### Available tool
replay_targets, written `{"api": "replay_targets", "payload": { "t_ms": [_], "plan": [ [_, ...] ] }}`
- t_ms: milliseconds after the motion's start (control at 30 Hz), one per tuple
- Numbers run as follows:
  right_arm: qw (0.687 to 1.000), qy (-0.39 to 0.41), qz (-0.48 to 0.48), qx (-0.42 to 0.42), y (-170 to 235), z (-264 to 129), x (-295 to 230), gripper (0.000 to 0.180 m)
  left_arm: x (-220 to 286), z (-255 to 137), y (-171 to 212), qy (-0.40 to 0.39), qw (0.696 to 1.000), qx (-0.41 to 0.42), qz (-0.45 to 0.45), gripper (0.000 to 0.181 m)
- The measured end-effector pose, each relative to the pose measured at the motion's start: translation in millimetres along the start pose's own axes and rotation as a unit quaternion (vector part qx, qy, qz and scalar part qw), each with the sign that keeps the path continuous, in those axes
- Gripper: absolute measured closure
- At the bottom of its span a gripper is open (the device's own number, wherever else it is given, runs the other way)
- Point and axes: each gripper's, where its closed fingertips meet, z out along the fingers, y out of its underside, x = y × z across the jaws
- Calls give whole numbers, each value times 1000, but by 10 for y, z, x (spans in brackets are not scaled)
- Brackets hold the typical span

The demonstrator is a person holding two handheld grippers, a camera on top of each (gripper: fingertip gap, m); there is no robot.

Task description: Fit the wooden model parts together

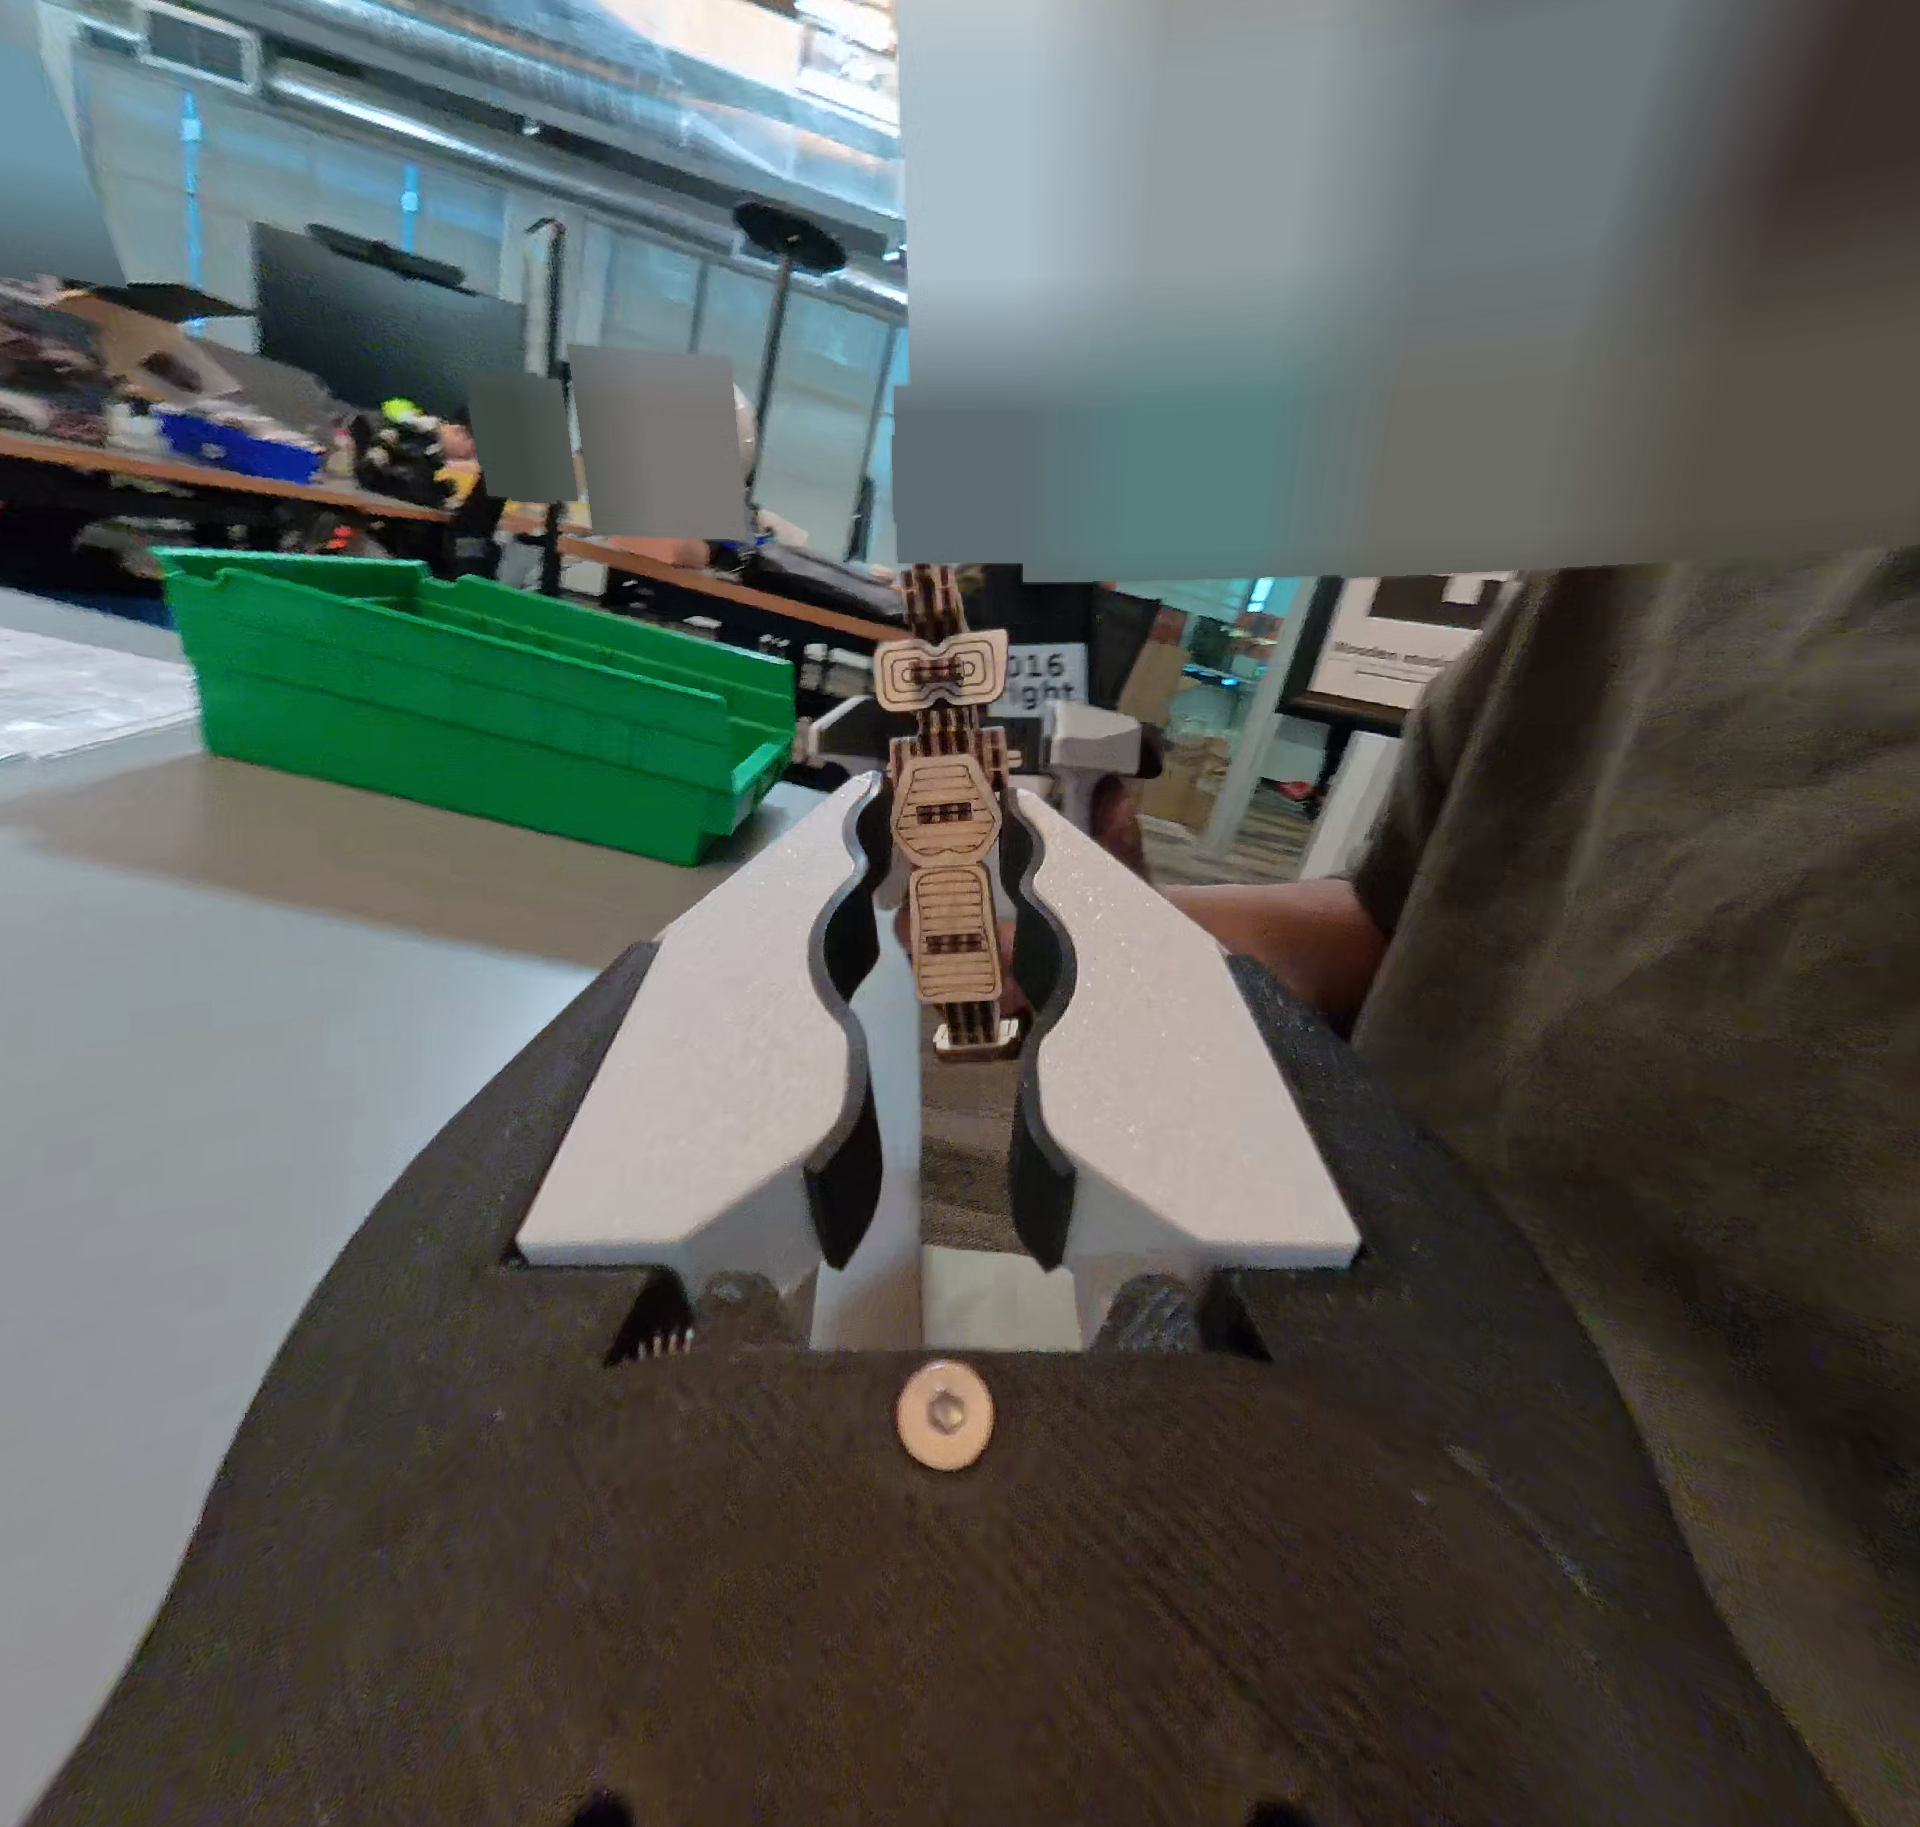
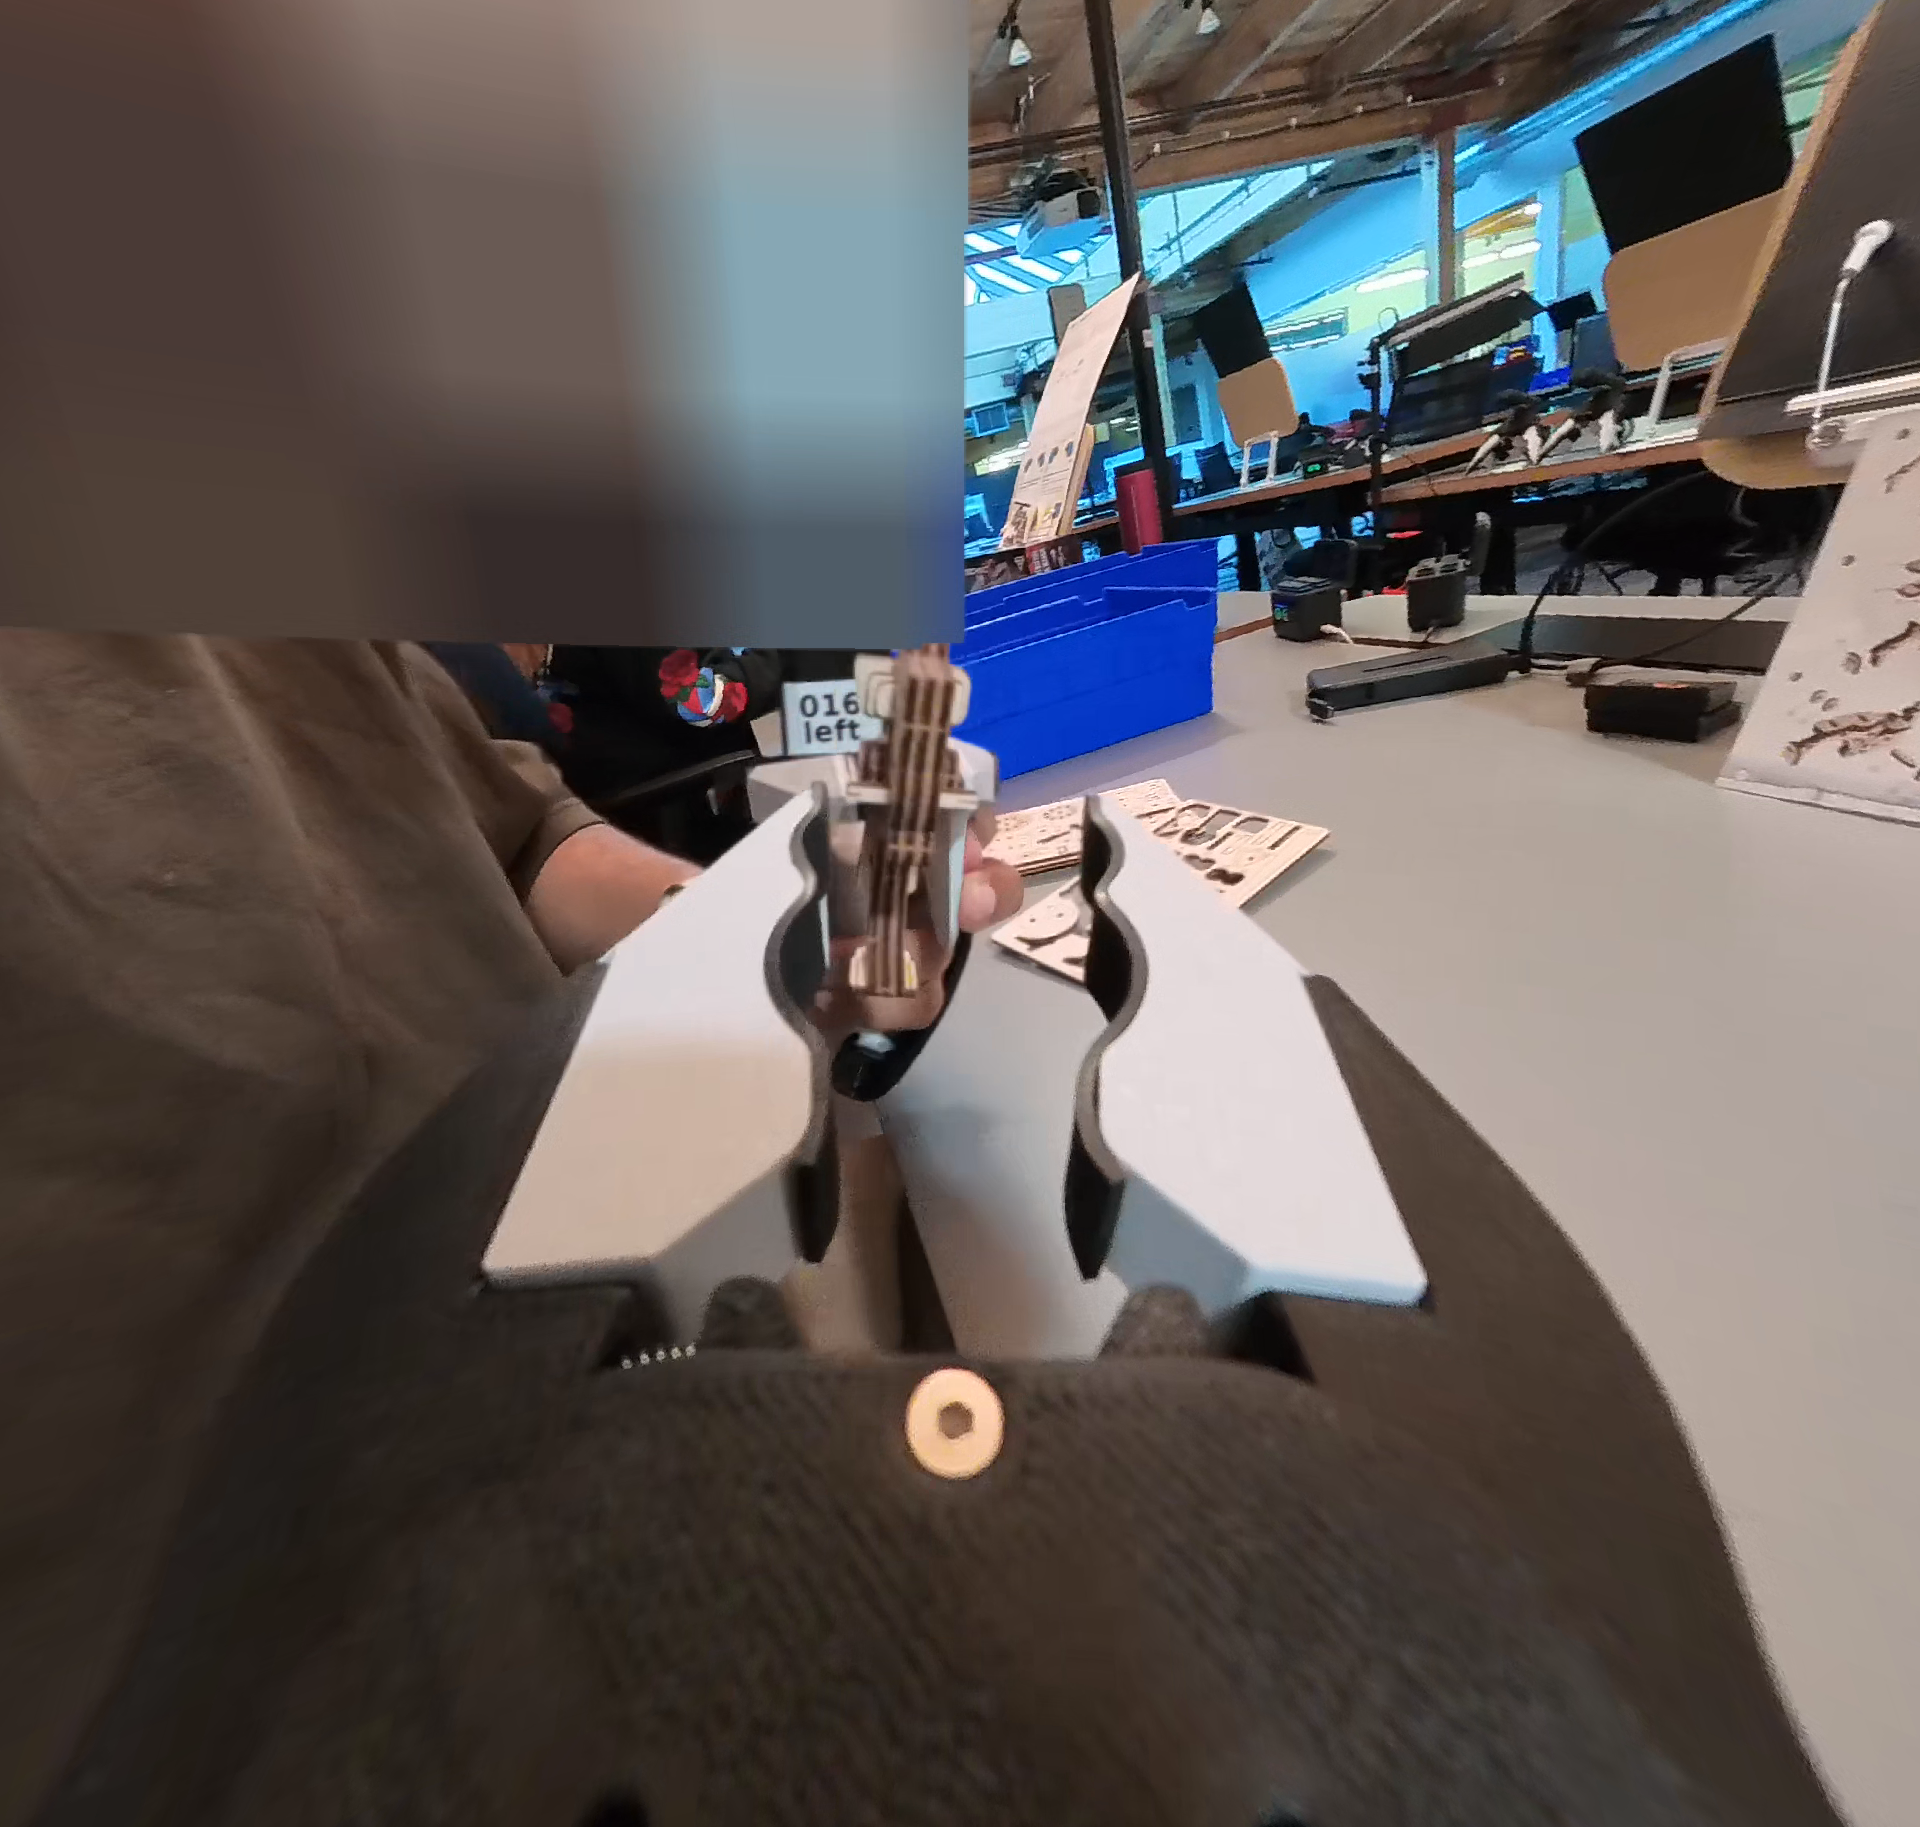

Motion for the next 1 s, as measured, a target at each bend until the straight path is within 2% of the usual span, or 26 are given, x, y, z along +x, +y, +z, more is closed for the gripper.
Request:
{"api": "replay_targets", "payload": {
  "t_ms": [200, 300, 400, 500, 567, 667, 767, 1000],
  "plan": [
    [1000, 20, 15, 1, -4, 123, 184, 130, -363, -230, 120, -130, 989, -42, -56, 164],
    [999, 21, 33, -15, 65, 237, 280, 130, -448, -345, 284, -159, 977, -79, -121, 164],
    [997, -10, 62, -35, 137, 367, 289, 134, -469, -460, 419, -180, 965, -112, -151, 163],
    [986, -73, 103, -106, 358, 494, 207, 135, -455, -552, 483, -202, 959, -147, -134, 163],
    [980, -74, 90, -164, 545, 533, 236, 131, -444, -604, 529, -218, 954, -179, -101, 163],
    [982, -50, 30, -178, 542, 550, 307, 133, -416, -651, 585, -231, 946, -223, -51, 163],
    [976, -68, 16, -208, 610, 513, 265, 139, -391, -676, 639, -231, 939, -254, -20, 163],
    [959, -90, 7, -268, 858, 379, 189, 160, -307, -630, 793, -179, 932, -312, -41, 163]
  ]
}}
